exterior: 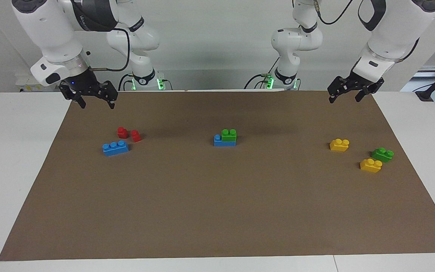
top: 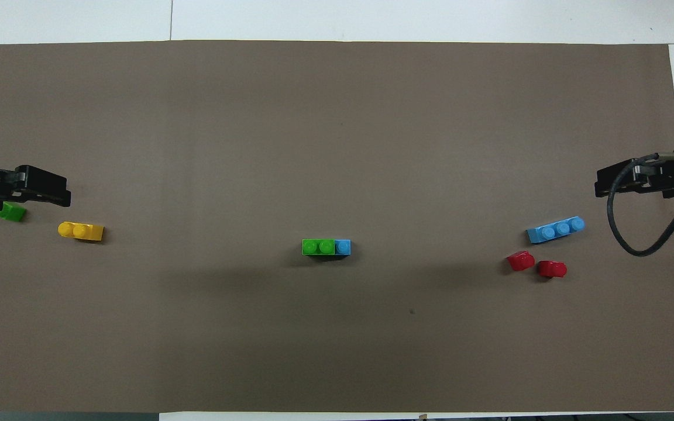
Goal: Remove green block with left arm and hold with right
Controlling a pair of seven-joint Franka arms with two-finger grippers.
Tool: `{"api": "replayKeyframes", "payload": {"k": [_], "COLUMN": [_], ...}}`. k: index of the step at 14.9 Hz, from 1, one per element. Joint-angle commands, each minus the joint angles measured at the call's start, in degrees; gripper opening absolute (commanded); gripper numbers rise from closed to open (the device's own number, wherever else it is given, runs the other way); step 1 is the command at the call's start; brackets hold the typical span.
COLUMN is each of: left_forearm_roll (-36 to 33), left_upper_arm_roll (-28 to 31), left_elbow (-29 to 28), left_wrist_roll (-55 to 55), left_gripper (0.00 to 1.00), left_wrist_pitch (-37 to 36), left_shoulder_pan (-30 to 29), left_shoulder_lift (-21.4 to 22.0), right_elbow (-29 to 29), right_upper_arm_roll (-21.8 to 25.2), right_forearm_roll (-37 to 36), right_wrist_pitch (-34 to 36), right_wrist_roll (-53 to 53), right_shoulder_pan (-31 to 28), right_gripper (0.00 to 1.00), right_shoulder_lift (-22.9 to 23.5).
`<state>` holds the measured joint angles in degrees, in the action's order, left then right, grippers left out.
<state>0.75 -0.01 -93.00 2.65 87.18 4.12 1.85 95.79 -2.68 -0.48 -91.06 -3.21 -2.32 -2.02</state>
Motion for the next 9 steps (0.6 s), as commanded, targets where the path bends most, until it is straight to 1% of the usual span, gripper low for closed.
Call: {"api": "replayKeyframes", "payload": {"k": [1, 9], "left_forearm_roll": [-0.93, -0.93], "left_upper_arm_roll": [-0.43, -0.42], "left_elbow": [-1.65, -1.65], "left_wrist_roll": [-0.89, 0.07], "left_gripper": [1.0, 1.0], "left_wrist_pitch": [1.15, 1.15], "left_shoulder_pan": [-0.25, -0.34], "left_shoulder_lift": [1.4, 1.4], "right_elbow": [-0.26, -0.35], "right_upper_arm_roll": [-0.31, -0.31], "right_forearm_roll": [0.39, 0.39], "right_wrist_pitch": [-0.34, -0.52], "right_wrist_roll": [1.28, 1.19], "right_shoulder_pan": [-0.67, -0.67], "right_gripper": [1.0, 1.0], "right_shoulder_lift": [-0.18, -0.18]}}
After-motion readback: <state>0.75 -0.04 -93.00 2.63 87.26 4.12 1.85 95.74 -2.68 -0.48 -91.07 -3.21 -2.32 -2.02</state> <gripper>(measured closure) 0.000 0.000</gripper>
